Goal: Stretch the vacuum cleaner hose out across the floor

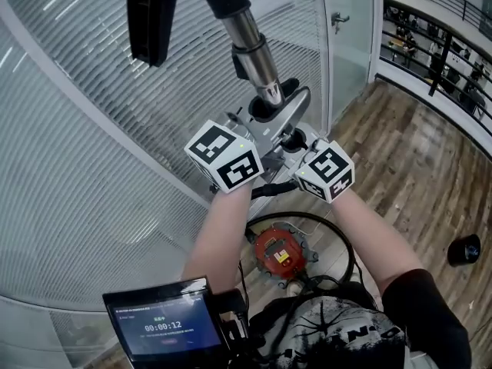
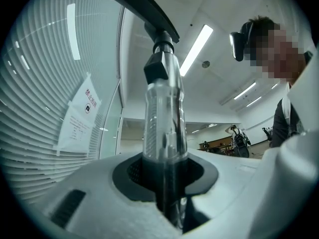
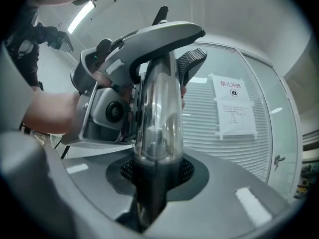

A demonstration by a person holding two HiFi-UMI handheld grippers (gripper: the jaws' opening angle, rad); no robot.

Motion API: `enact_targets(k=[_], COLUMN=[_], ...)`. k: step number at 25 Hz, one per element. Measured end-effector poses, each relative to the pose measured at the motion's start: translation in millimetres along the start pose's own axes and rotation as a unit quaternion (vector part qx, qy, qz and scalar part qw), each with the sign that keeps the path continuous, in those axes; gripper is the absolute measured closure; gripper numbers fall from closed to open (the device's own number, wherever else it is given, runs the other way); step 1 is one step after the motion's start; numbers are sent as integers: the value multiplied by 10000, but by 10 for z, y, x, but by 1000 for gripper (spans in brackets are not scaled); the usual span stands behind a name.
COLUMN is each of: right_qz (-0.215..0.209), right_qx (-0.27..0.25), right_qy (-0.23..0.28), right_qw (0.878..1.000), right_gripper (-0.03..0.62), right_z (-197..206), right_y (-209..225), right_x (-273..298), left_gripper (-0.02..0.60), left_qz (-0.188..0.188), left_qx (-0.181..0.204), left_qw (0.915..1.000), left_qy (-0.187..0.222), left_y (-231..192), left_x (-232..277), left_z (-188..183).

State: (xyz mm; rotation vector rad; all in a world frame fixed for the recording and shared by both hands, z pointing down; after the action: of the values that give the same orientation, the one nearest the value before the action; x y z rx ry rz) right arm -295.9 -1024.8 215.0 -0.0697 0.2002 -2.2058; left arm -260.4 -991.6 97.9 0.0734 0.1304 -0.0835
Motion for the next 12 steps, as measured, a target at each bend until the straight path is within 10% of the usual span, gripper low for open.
enact_targets(k=[12], right_qz=[34], right_qx=[-243], right_qy=[-21], right_qw=[9997], right_gripper=[499], right_z=[-48], right_y=[1125], right_x=[-1235], left_gripper=[477], left_qz=[75], left_qx=[27], left_qw=[9997], left_qy=[243], left_y=[477], left_x=[1551], left_z=[-35])
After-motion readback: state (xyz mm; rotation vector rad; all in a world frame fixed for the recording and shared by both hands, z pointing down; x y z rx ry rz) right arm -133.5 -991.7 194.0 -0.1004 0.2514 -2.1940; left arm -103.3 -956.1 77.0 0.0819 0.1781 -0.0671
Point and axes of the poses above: the fingertips, and each gripper's own axes: x forward along the fingers, y to its right, z out of its underside, the point moved 3 cm from there along -x, backward along the fingers, and after that the axes turned 7 degrees about -y, right-handed, at the moved point
